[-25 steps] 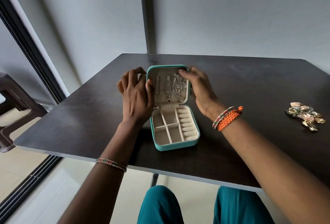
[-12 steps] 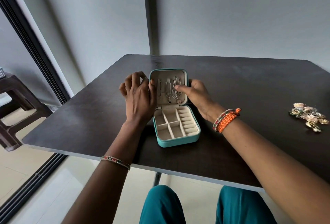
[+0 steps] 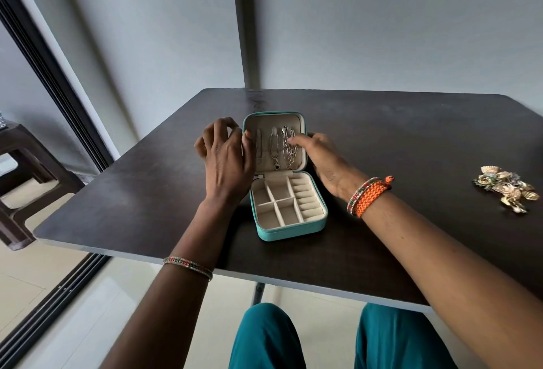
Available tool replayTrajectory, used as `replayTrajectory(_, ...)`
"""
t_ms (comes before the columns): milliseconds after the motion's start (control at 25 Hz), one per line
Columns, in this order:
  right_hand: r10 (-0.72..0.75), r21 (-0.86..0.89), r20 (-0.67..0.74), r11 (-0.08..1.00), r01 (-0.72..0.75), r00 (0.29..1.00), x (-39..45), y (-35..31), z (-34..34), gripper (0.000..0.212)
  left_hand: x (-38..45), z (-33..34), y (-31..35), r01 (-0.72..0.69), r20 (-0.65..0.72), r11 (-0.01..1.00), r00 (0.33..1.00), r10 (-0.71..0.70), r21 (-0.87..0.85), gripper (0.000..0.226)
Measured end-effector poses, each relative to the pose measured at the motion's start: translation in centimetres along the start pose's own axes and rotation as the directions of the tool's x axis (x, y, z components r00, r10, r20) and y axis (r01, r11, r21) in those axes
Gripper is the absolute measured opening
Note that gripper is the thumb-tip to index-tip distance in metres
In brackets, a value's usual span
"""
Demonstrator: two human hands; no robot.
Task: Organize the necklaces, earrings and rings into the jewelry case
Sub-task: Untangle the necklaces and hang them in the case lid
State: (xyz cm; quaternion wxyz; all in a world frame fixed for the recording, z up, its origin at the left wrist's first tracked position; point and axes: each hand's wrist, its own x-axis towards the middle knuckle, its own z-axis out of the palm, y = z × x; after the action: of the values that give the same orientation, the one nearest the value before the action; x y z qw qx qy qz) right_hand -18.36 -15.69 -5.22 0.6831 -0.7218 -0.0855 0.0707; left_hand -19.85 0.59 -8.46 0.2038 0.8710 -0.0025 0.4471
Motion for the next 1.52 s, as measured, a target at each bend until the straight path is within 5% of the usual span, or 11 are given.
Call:
replayTrajectory(320,-0.035,-0.060,-0.052,0.998,0.032,0.998,0.0,-0.1,-0.5,0.036,0.0,0.0,0.0,-0.011,0.012,0.999,1.000,0.011,0.030,0.038)
replayTrajectory(640,-0.043,-0.047,0.008,0.998,0.044,0.999,0.2,0.4,-0.5,0.012,0.0,-0.1,0.1,0.000,0.031,1.000,1.000,-0.001,0.014,0.041)
replayTrajectory(960,0.085,-0.055,0.196,0.996,-0.076,0.977,0.2,0.0,-1.2,0.050,-0.2,-0.1,0.1,0.009,0.041,1.000,0.999,-0.010,0.009,0.040)
replayTrajectory(1120,0.121,-0.028,0.119,0.993,-0.118,0.985,-0.3,-0.4,-1.3,0.015,-0.2,-0.2,0.1,0.011,0.042,1.000,0.999,-0.011,0.003,0.040)
replayTrajectory(1520,-0.088,-0.212,0.034,0.973,0.093,0.996,0.8,0.7,-0.6,0.020,-0.1,-0.1,0.0,0.011,0.053,1.000,0.999,-0.012,0.010,0.039)
